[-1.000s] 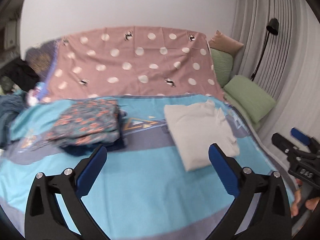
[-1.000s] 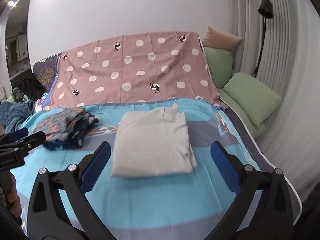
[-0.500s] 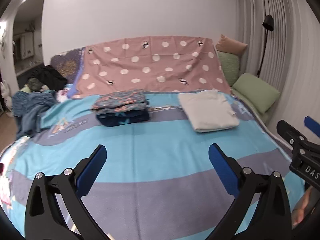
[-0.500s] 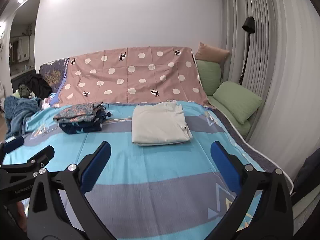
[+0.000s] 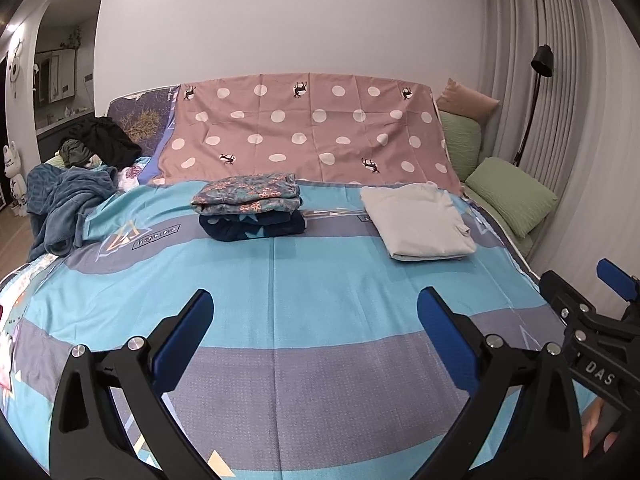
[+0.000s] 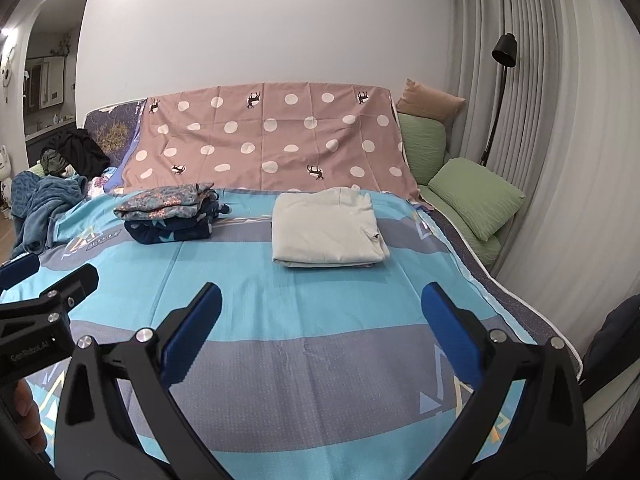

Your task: Fold small clothes

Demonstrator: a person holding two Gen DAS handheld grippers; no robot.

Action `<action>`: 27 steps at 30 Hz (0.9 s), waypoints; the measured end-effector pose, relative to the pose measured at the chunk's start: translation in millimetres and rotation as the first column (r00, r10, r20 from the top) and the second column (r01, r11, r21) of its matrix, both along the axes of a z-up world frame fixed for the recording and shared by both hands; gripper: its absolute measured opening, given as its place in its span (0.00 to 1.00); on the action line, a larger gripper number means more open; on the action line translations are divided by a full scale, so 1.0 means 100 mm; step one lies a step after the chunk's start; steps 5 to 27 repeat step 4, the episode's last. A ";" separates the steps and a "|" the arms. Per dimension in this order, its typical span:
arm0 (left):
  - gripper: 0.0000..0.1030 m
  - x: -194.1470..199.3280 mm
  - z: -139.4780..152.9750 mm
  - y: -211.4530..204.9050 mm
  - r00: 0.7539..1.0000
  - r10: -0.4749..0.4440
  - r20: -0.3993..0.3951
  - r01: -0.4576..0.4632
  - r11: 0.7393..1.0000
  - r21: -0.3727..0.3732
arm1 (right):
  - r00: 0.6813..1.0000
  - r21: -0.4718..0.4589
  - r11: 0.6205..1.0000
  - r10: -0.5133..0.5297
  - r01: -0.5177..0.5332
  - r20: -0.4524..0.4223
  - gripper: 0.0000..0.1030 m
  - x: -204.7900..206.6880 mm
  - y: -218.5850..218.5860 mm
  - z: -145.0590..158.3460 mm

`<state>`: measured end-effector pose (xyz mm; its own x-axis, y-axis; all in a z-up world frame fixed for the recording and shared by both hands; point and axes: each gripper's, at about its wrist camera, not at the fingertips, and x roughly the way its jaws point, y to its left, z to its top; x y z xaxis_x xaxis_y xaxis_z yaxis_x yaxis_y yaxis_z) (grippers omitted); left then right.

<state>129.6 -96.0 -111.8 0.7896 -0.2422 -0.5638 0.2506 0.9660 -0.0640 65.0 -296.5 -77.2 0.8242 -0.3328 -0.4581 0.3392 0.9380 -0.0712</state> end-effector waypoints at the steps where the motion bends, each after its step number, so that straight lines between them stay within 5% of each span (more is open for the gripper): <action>1: 0.99 -0.01 0.01 -0.01 1.000 -0.001 0.003 0.001 1.000 0.006 | 1.000 -0.003 1.000 -0.005 0.005 -0.002 0.98 0.00 0.00 0.00; 27: 0.99 -0.04 0.03 -0.03 1.000 -0.010 0.011 0.010 1.000 0.010 | 1.000 -0.005 1.000 -0.004 0.004 -0.006 0.98 0.01 0.00 -0.01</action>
